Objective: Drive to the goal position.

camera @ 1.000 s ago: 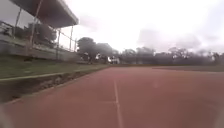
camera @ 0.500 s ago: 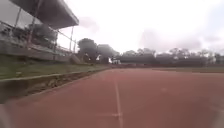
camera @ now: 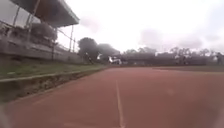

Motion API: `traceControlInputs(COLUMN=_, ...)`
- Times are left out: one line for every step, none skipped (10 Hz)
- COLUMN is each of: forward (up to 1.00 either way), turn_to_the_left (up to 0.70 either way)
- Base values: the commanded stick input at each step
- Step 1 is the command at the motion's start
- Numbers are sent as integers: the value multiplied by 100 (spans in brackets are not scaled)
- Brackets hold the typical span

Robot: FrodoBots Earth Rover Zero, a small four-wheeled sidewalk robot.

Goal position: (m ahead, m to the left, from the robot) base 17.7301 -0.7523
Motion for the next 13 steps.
traceControlInputs(forward=70, turn_to_the_left=1)
traceControlInputs(forward=70, turn_to_the_left=1)
traceControlInputs(forward=70, turn_to_the_left=1)
traceControlInputs(forward=70, turn_to_the_left=1)
traceControlInputs(forward=70, turn_to_the_left=1)
traceControlInputs(forward=70, turn_to_the_left=1)
traceControlInputs(forward=70, turn_to_the_left=1)
traceControlInputs(forward=70, turn_to_the_left=1)
traceControlInputs(forward=70, turn_to_the_left=1)
traceControlInputs(forward=70, turn_to_the_left=1)
traceControlInputs(forward=70, turn_to_the_left=1)
traceControlInputs(forward=70, turn_to_the_left=1)
traceControlInputs(forward=70, turn_to_the_left=1)
